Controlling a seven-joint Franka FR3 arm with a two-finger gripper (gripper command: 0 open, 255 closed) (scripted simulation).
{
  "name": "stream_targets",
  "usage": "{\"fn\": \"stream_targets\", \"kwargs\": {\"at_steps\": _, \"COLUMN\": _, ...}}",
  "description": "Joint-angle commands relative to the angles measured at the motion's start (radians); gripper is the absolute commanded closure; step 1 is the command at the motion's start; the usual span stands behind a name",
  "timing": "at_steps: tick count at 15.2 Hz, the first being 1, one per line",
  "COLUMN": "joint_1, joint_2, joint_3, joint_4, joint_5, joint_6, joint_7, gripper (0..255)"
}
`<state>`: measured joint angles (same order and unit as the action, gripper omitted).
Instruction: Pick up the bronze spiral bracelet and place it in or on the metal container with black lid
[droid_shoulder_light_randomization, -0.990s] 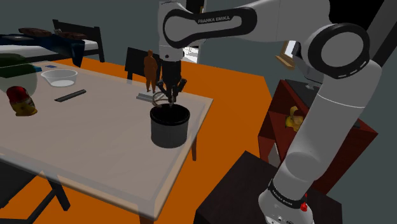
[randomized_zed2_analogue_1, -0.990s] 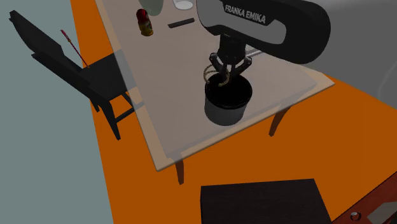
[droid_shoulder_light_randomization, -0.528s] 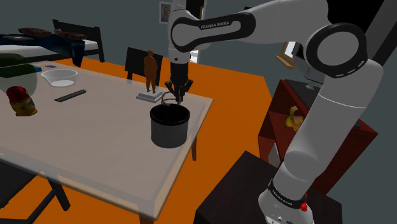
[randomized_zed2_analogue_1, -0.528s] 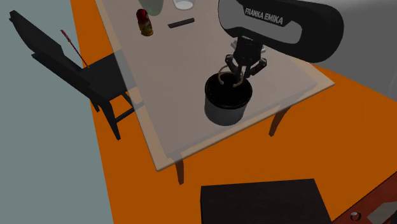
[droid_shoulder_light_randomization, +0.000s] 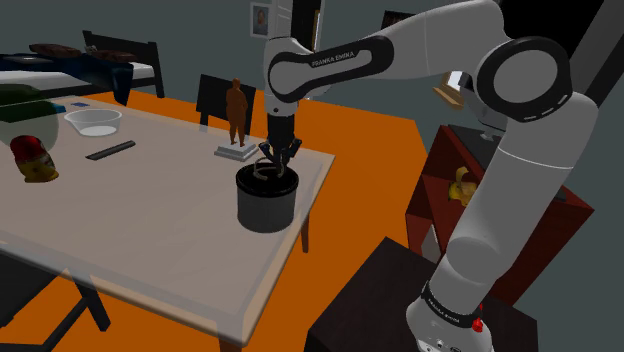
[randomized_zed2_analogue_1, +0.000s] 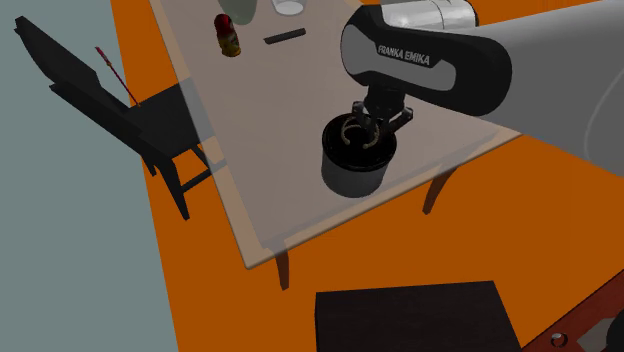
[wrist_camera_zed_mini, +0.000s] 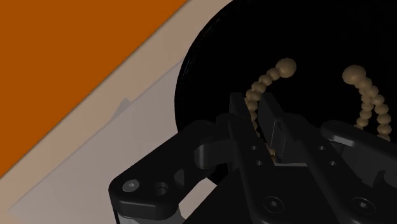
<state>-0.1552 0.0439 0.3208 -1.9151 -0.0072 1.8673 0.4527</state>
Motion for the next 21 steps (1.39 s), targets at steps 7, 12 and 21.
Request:
{"fn": "stream_targets", "kwargs": {"at_steps": 7, "joint_1": 0.000, "joint_2": 0.002, "joint_3": 0.000, "joint_4": -0.015, "joint_5": -0.001, "joint_6": 0.018, "joint_7": 0.000, "gripper": 255}}
{"fn": "stream_targets", "kwargs": {"at_steps": 12, "joint_1": 0.000, "joint_2": 0.002, "joint_3": 0.000, "joint_4": -0.015, "joint_5": -0.001, "joint_6": 0.017, "joint_7": 0.000, "gripper": 0}}
{"fn": "stream_targets", "kwargs": {"at_steps": 21, "joint_1": -0.001, "joint_2": -0.004, "joint_3": 0.000, "joint_4": 0.105, "joint_5": 0.002, "joint_6": -0.109, "joint_7": -0.002, "gripper": 0}}
